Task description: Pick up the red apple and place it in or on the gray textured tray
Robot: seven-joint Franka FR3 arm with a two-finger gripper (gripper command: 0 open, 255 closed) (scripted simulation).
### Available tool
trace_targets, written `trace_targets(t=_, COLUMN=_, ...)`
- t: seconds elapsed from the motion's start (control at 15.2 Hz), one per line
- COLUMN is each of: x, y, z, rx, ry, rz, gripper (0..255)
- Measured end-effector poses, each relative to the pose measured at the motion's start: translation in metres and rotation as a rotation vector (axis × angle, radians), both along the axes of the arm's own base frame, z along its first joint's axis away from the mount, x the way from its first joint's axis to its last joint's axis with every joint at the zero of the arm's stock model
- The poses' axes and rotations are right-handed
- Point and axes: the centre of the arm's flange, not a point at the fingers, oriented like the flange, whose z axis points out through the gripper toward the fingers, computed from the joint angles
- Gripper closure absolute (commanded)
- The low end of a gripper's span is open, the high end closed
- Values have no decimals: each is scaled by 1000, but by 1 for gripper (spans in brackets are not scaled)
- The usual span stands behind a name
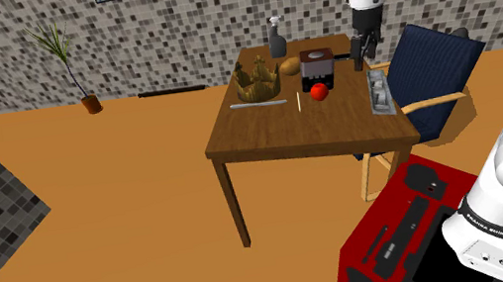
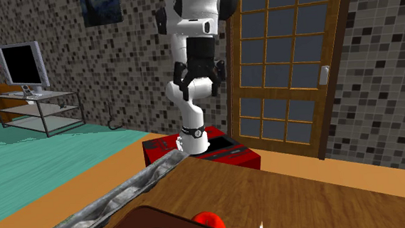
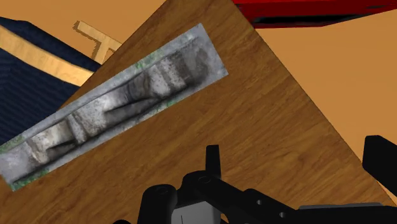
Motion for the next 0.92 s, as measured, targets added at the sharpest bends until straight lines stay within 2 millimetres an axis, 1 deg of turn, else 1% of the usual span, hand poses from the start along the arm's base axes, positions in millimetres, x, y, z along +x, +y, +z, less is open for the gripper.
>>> trace_targets(t=0.13, x=21, y=-18, z=-10, rx=13, ry=6, rz=30, gripper=0)
trace_targets(t=0.26, x=38, y=-33, z=-26, rx=26, ry=12, rz=59, gripper=0)
trace_targets(t=0.33, x=48, y=-43, z=-31, rx=32, ry=15, rz=74, gripper=0)
trace_targets(t=0.53, x=80, y=-63, z=-50, rx=51, ry=23, rz=119, gripper=0)
trace_targets(t=0.73, x=105, y=-84, z=-69, rx=70, ry=32, rz=164, gripper=0)
trace_targets(t=0.79, x=117, y=-88, z=-75, rx=76, ry=35, rz=179, gripper=0)
trace_targets(t=0.86, x=129, y=-97, z=-80, rx=83, ry=39, rz=194, gripper=0)
trace_targets(t=0.92, x=140, y=-102, z=-89, rx=89, ry=41, rz=209, gripper=0)
